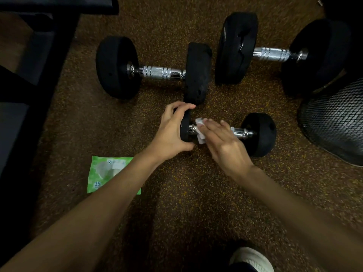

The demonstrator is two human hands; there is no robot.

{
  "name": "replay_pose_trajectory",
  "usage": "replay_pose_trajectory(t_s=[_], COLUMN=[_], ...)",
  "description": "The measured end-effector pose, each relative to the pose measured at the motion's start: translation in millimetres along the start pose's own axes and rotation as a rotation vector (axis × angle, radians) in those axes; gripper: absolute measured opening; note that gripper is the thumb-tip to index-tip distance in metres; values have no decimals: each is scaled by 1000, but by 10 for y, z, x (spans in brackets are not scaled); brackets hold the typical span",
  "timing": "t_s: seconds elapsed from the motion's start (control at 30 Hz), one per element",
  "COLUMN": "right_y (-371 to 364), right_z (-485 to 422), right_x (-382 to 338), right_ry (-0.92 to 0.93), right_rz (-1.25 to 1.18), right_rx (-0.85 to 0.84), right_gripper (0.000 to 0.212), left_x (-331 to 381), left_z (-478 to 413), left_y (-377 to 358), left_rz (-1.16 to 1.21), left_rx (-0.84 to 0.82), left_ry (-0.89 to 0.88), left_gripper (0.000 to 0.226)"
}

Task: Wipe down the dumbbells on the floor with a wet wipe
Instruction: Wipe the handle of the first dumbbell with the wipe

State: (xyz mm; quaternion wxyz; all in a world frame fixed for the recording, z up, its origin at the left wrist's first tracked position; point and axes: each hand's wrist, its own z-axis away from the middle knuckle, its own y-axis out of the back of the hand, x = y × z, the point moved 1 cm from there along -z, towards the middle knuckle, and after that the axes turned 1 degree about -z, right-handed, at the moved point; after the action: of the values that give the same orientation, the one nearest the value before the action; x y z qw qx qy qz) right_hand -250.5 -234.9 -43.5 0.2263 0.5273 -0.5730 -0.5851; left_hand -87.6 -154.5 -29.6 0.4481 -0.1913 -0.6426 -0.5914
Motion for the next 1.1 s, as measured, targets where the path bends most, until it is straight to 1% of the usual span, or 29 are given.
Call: replay_pose_trajectory(t_s=[0.1,0.23,0.27,0.3,0.33,0.4,0.43,0.5,0.57,0.6,0.63,0.67,0.7,0.73,0.77,0.8,0.87,0.93,0.97,1.0,1.07,1.1], right_y=[6,-130,-131,-98,-51,19,40,95,144,143,145,137,111,78,43,39,66,95,116,150,192,202], right_z=[-126,-267,-296,-350,-424,-682,-813,-1057,-1149,-1156,-1156,-1149,-1148,-1146,-1132,-1105,-959,-733,-607,-490,-309,-255], right_x=[8,-146,-182,-223,-241,-188,-133,2,73,106,120,119,117,116,124,128,90,-4,-58,-102,-118,-73], right_ry=[-84,-19,-51,-124,-237,-485,-565,-636,-718,-748,-751,-750,-762,-760,-720,-653,-489,-368,-317,-254,-82,-38], right_rz=[-63,-11,-20,-23,-14,-2,-58,-319,-529,-550,-537,-521,-532,-566,-578,-540,-403,-314,-276,-239,-199,-218], right_rx=[30,52,44,20,-38,-257,-417,-740,-1017,-1115,-1176,-1198,-1180,-1114,-1003,-869,-594,-392,-321,-270,-221,-215], right_gripper=[34,27,24,21,20,28,30,25,32,40,47,49,47,41,33,27,24,19,17,21,33,35], left_x=[-1,6,9,10,13,15,16,15,14,13,16,16,18,19,19,18,16,11,8,8,8,12], left_z=[-15,-8,-5,-5,-5,-8,-4,5,15,19,18,18,14,9,5,1,1,9,15,18,25,26], left_y=[4,8,8,11,7,8,6,2,-1,-1,4,4,6,6,7,7,6,4,3,-1,-4,-7], left_rz=[8,18,16,10,2,-5,0,10,16,22,28,31,30,26,22,19,22,24,26,32,43,46], left_rx=[-1,6,9,13,12,7,3,-1,2,4,7,7,6,5,4,4,1,-1,-1,2,9,11], left_ry=[11,10,11,9,8,15,21,21,19,19,20,23,27,30,29,28,29,30,28,24,19,19], left_gripper=[92,89,89,89,90,92,93,92,92,91,91,91,91,91,92,92,93,93,92,91,90,90])
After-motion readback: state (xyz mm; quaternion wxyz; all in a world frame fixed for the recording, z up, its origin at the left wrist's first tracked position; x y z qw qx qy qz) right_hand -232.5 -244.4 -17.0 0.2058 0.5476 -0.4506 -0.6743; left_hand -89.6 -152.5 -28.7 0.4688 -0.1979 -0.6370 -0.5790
